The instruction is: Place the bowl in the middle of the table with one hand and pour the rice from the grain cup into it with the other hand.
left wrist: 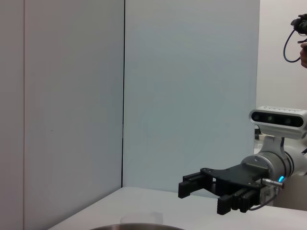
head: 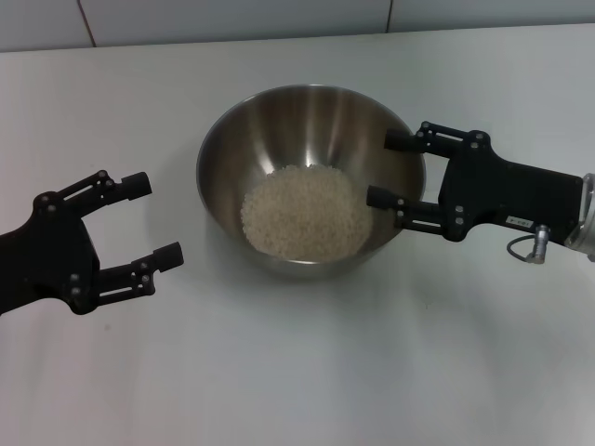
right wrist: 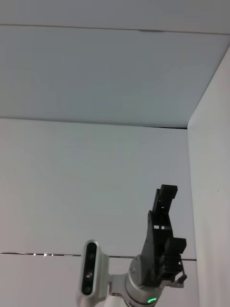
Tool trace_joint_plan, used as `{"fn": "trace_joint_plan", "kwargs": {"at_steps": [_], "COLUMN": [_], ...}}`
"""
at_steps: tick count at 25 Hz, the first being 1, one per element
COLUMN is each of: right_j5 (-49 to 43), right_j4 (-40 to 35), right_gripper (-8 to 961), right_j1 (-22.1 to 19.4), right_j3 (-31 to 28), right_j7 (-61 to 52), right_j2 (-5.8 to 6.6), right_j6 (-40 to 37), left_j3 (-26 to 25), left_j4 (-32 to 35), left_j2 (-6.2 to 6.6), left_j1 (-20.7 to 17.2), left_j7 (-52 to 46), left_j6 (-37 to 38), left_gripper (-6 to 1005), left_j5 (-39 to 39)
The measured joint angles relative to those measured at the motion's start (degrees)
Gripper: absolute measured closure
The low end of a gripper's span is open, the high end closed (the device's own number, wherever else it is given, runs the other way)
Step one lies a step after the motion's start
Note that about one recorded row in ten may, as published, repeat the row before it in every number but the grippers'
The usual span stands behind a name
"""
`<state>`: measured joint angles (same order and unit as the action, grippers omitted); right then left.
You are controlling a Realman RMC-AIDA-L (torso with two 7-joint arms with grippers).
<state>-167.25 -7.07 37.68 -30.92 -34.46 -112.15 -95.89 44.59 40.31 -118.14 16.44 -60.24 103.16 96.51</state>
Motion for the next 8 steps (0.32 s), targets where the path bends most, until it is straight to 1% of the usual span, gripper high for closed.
{"fn": "trace_joint_plan", "kwargs": {"at_steps": [1,8], "right_j5": [0.0,0.0], "right_j4": [-0.8,-1.4], "right_gripper": [243,243], "right_j1": [0.4,0.5], "right_j3": [0.0,0.0], "right_j7": [0.0,0.0], "right_j2": [-0.52,-1.24], "right_j6": [0.0,0.1], "left_j3": [0.0,0.1], "left_j4": [0.0,-0.1], "left_j2": [0.00,0.02], "left_j1": [0.0,0.0], "left_j7": [0.0,0.9], "left_j6": [0.0,0.0], "left_gripper": [139,139], "left_j5": [0.0,-0.1]}}
